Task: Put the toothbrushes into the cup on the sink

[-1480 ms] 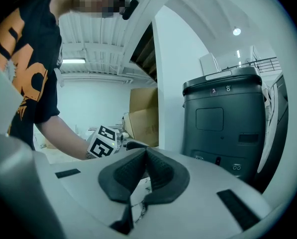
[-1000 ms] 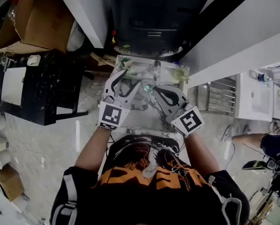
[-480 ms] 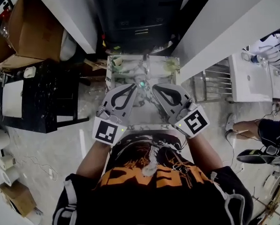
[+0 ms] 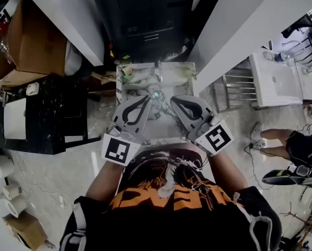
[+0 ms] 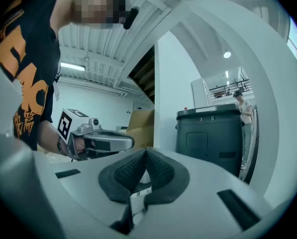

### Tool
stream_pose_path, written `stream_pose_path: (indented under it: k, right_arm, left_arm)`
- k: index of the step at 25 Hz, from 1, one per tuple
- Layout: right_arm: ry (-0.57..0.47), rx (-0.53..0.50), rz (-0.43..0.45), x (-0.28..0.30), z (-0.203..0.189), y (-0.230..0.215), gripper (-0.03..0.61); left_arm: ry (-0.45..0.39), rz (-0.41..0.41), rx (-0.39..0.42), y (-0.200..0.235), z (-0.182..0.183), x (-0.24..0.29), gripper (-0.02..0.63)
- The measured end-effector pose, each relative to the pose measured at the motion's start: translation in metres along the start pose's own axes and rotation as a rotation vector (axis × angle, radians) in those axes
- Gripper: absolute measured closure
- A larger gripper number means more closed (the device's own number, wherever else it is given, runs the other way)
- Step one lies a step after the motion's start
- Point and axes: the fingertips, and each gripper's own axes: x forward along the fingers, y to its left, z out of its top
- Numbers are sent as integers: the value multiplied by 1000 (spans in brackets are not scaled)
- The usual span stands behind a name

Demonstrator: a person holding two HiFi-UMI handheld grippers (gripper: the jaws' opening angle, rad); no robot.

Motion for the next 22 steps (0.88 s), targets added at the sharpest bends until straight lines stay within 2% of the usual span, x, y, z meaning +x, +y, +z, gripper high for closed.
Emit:
stream_pose_path:
  k: [4, 22]
  right_arm:
    - [-6, -3, -15, 0, 0, 2, 565]
    - [18, -21, -43, 9, -6, 15, 565]
  left_arm:
    - [14, -12, 45, -2, -6, -2, 580]
    - [14, -46, 22, 4, -15, -12, 580]
